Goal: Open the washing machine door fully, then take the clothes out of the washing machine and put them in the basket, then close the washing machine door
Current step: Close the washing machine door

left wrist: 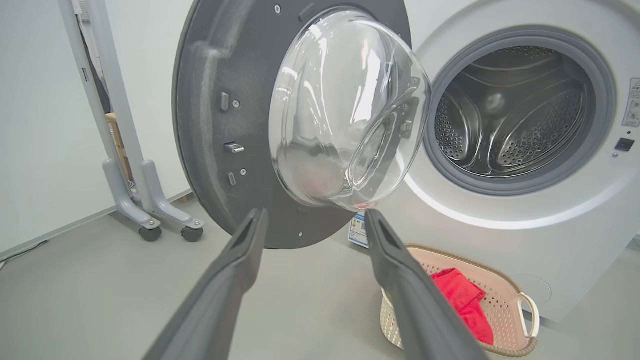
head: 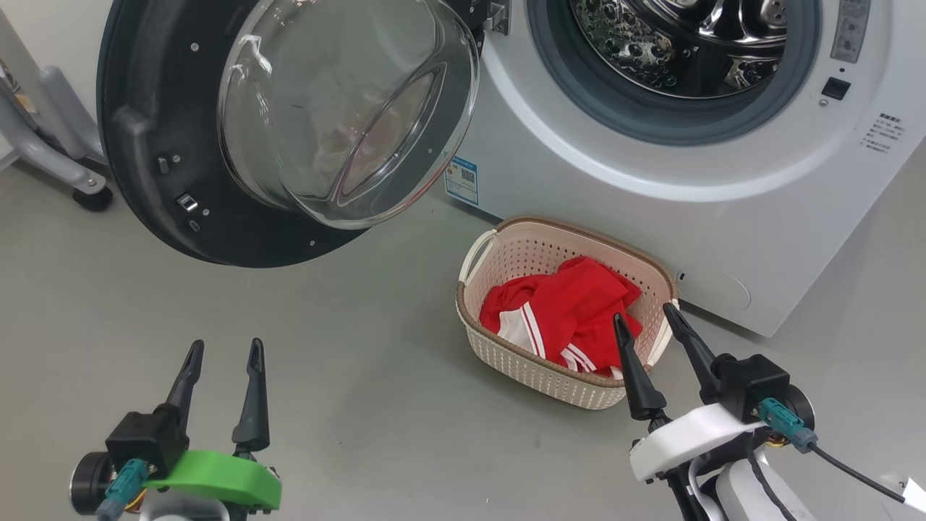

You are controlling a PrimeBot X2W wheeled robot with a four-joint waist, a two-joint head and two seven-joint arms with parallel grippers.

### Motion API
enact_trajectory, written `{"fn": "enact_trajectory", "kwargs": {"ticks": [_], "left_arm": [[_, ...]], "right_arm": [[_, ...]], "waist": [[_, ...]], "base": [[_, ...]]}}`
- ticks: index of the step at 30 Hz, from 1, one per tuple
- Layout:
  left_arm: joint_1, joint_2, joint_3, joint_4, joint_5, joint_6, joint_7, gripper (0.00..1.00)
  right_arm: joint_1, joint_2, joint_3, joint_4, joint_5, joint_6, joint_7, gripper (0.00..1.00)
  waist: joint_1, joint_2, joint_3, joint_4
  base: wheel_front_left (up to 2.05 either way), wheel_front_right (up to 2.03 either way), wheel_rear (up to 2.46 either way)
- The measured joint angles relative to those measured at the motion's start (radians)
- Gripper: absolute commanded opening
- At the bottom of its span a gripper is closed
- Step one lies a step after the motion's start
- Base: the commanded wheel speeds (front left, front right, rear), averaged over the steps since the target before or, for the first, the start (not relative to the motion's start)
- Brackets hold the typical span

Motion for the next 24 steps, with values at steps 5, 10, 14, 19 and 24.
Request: {"fn": "enact_trajectory", "kwargs": {"ticks": [5,10,14,19,24], "left_arm": [[0.000,0.000,0.007,-0.003,0.000,0.006,0.000,1.00],[0.000,0.000,0.007,-0.003,0.000,0.006,0.000,1.00],[0.000,0.000,0.019,-0.016,0.000,0.007,0.000,0.09],[0.000,0.000,0.023,-0.031,0.000,0.007,0.000,0.00],[0.000,0.004,0.048,-0.048,0.000,0.007,0.000,0.00]], "right_arm": [[0.000,0.000,0.000,0.000,0.000,0.000,0.000,1.00],[0.000,0.000,-0.001,-0.001,0.000,0.000,0.000,1.00],[0.000,0.001,0.003,-0.002,0.000,0.000,0.000,1.00],[-0.001,0.001,0.007,-0.005,0.000,0.000,0.000,1.00],[-0.016,0.001,0.019,-0.012,-0.007,0.000,0.000,1.00]], "waist": [[0.0000,0.0000,0.002,0.001],[0.0000,0.0000,0.003,0.001],[0.0000,0.0000,0.010,-0.003],[0.0000,0.0000,0.027,-0.011],[0.0000,0.0000,0.048,-0.020]], "base": [[0.00,0.00,0.00],[0.00,0.00,0.00],[0.00,0.00,0.00],[0.00,0.00,0.00],[0.00,0.00,0.00]]}}
